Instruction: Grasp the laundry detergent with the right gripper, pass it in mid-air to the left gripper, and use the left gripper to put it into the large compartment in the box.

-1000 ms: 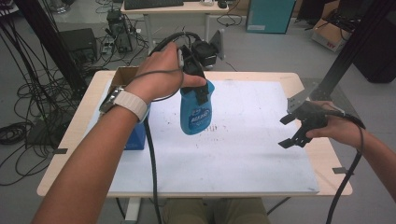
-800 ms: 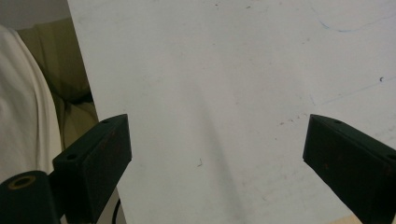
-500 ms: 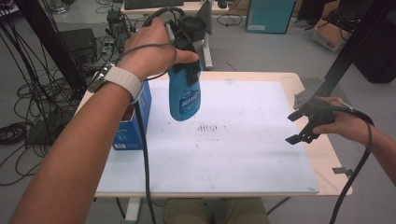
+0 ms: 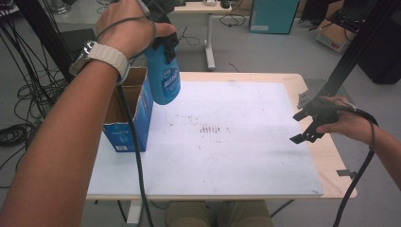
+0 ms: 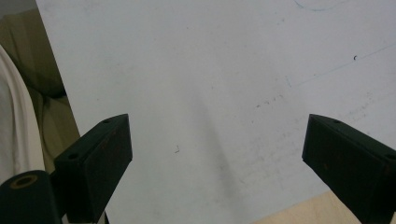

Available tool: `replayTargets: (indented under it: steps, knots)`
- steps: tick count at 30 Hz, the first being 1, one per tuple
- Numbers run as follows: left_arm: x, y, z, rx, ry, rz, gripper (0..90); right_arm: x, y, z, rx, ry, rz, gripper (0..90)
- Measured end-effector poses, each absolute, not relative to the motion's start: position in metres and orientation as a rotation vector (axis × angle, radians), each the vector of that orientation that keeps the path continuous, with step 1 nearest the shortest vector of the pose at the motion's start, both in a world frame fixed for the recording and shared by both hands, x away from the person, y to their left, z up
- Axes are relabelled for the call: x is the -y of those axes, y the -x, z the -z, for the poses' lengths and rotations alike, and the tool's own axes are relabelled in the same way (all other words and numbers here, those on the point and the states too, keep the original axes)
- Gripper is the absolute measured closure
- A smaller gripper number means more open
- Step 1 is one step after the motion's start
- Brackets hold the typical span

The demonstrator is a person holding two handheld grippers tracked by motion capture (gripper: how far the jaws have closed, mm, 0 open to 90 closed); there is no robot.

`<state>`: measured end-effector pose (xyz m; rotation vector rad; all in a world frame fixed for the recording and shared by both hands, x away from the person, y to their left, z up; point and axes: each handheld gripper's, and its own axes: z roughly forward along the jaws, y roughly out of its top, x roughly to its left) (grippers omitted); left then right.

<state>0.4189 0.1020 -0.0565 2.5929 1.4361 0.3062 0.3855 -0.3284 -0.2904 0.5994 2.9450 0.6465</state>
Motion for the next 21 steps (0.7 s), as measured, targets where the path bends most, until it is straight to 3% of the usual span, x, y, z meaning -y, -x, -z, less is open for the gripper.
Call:
replayTargets:
  steps: [21]
  knots:
    - [-0.168, -0.434, 0.064, -1.850, -2.333, -0.436, 37.4, 0.328, -0.393, 0.300, -2.947, -0.625, -0.606, 8.6]
